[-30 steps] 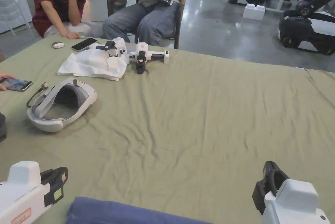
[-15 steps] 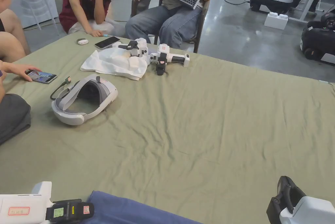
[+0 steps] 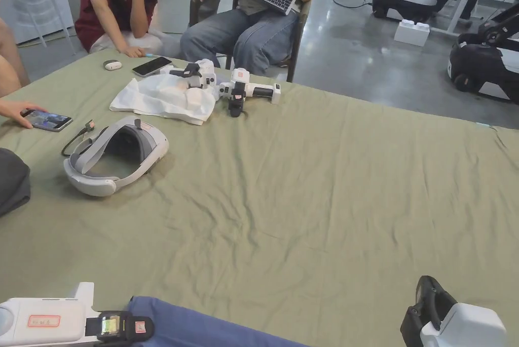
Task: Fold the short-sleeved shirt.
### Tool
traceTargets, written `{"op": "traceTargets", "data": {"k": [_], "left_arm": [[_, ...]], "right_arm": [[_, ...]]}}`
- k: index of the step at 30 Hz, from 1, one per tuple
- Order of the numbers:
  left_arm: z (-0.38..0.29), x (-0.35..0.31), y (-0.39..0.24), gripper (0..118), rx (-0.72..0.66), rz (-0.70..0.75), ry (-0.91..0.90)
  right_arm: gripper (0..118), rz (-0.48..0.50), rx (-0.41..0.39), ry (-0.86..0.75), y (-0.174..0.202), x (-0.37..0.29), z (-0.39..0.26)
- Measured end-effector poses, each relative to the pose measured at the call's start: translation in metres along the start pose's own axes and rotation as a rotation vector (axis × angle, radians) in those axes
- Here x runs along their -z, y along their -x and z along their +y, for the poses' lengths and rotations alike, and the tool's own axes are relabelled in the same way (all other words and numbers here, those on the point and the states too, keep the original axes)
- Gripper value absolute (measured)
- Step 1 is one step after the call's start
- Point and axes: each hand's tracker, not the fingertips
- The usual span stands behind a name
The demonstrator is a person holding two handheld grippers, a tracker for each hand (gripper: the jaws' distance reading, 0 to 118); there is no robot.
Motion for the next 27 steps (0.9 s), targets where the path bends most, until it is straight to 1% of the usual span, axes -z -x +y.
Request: {"op": "traceTargets", "data": {"k": [1, 5, 7, 8, 10, 13, 16, 20, 21, 24, 27], "left_arm": [[-0.001, -0.004, -0.005, 7, 0.036, 0.011, -0.009], [0.001, -0.018, -0.025, 6, 0.044, 0.015, -0.029], [0.002, -0.026, -0.039, 6, 0.079, 0.022, -0.049], [-0.006, -0.03, -0.062, 6, 0.087, 0.023, -0.053], [-0.004, -0.038, -0.078, 6, 0.105, 0.037, -0.071], [0.008, -0.058, -0.095, 6, 0.152, 0.11, -0.123], [0.022, -0.082, -0.101, 6, 0.159, 0.203, -0.16], [0.021, -0.092, -0.119, 6, 0.236, 0.38, -0.169], [0.018, -0.092, -0.126, 6, 0.251, 0.396, -0.163], [0.006, -0.085, -0.15, 6, 0.291, 0.384, -0.157], [-0.007, -0.075, -0.179, 6, 0.312, 0.302, -0.162]], "right_arm": [[0, -0.002, 0.0, -0.001, -0.001, 0.0, 0.0], [0, -0.007, 0.0, -0.005, -0.007, 0.002, 0.002], [0, -0.009, 0.001, -0.009, -0.01, 0.003, 0.003], [0, -0.01, 0.001, -0.012, -0.011, 0.003, 0.004], [0, -0.013, 0.001, -0.017, -0.013, 0.003, 0.006], [0, -0.018, 0.006, -0.024, -0.018, 0.004, 0.007], [0, -0.02, 0.012, -0.027, -0.021, 0.005, 0.008], [0, -0.018, 0.017, -0.027, -0.024, 0.006, 0.006], [0, -0.018, 0.018, -0.026, -0.024, 0.006, 0.006], [0, -0.013, 0.026, -0.02, -0.024, 0.007, 0.004], [0, -0.009, 0.028, -0.016, -0.023, 0.007, 0.003]]}}
